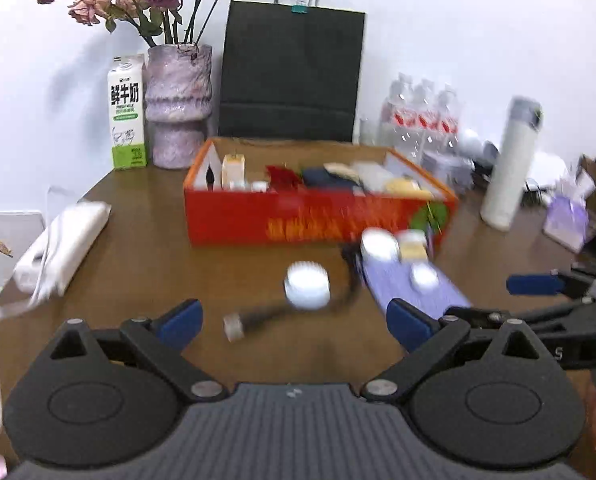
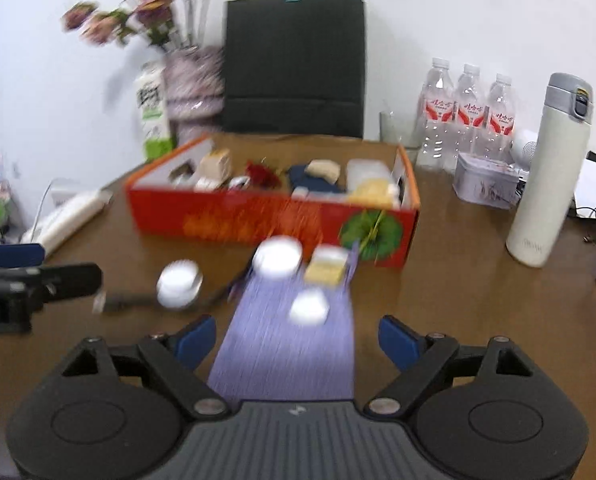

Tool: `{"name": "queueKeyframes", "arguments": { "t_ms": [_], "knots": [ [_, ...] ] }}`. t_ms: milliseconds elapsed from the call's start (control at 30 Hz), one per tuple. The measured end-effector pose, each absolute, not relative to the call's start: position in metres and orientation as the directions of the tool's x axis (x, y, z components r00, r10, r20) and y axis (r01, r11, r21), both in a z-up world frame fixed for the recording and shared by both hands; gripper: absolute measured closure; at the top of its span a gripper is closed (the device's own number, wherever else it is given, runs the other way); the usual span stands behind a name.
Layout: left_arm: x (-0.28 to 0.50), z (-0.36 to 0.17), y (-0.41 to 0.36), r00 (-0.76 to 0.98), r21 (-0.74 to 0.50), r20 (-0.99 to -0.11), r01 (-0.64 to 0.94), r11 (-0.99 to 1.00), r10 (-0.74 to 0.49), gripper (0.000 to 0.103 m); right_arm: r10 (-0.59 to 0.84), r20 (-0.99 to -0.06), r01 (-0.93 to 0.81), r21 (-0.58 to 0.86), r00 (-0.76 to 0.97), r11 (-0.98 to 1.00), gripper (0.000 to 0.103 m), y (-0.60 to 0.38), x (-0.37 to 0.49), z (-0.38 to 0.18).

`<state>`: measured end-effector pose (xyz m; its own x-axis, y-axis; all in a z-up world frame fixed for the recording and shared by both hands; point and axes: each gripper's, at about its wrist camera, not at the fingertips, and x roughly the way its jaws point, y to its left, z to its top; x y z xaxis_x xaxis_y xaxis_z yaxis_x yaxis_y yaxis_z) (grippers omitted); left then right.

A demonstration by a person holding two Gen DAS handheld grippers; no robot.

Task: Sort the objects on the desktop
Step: 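Move both open tools back toward the white caps and lids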

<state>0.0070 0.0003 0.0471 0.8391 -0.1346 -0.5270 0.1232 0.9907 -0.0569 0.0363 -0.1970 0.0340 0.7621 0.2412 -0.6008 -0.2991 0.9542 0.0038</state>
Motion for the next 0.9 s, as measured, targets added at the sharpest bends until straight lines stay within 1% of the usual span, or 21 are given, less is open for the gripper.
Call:
{"name": "queueKeyframes", "arguments": {
  "t_ms": [100, 233, 300, 367, 433, 533, 600, 733, 800, 900],
  "knots": [
    [-0.026, 0.034, -0.006, 0.843, -0.035, -0.525, 0.118, 0.992, -0.119, 0.002, 0.249, -0.590, -0.298, 0.015, 0.768, 0.954, 0.016, -0.199, 0.000, 0.024],
    [-0.062, 0.021, -0.009, 0.845, -0.048, -0.523, 0.097, 0.994, -0.107, 0.002, 0.244, -0.582, -0.279, 0.029, 0.776, 0.960, 0.016, -0.206, -0.037, 0.018],
    [-0.073, 0.014, -0.010, 0.850, -0.060, -0.518, 0.075, 0.995, -0.095, 0.002, 0.249, -0.555, -0.281, 0.028, 0.794, 0.959, 0.016, -0.209, -0.056, 0.017],
    [-0.079, 0.013, -0.010, 0.850, -0.056, -0.522, 0.047, 0.997, -0.069, 0.002, 0.208, -0.521, -0.244, 0.000, 0.828, 0.970, 0.016, -0.212, -0.068, 0.016],
    [-0.079, 0.015, -0.011, 0.864, -0.057, -0.499, 0.049, 0.997, -0.071, 0.000, 0.183, -0.517, -0.213, 0.002, 0.836, 0.977, 0.016, -0.217, -0.070, 0.016],
    [-0.074, 0.011, -0.012, 0.838, -0.049, -0.540, 0.060, 0.997, -0.077, 0.000, 0.195, -0.535, -0.196, 0.057, 0.822, 0.979, 0.017, -0.225, -0.065, 0.010],
    [-0.074, 0.011, -0.012, 0.838, -0.050, -0.541, 0.058, 0.997, -0.076, 0.000, 0.188, -0.546, -0.175, 0.075, 0.817, 0.982, 0.022, -0.229, -0.060, 0.009],
    [-0.068, 0.012, -0.013, 0.837, -0.072, -0.537, 0.082, 0.994, -0.108, 0.000, 0.196, -0.552, -0.157, 0.118, 0.810, 0.980, 0.022, -0.236, -0.050, 0.008],
    [-0.062, 0.012, -0.015, 0.837, -0.071, -0.535, 0.089, 0.994, -0.113, 0.001, 0.197, -0.557, -0.149, 0.132, 0.807, 0.980, 0.025, -0.239, -0.043, 0.008],
    [-0.048, 0.019, -0.022, 0.845, -0.061, -0.518, 0.116, 0.991, -0.131, 0.004, 0.220, -0.560, -0.156, 0.160, 0.799, 0.975, 0.030, -0.243, -0.027, 0.010]
  ]
}}
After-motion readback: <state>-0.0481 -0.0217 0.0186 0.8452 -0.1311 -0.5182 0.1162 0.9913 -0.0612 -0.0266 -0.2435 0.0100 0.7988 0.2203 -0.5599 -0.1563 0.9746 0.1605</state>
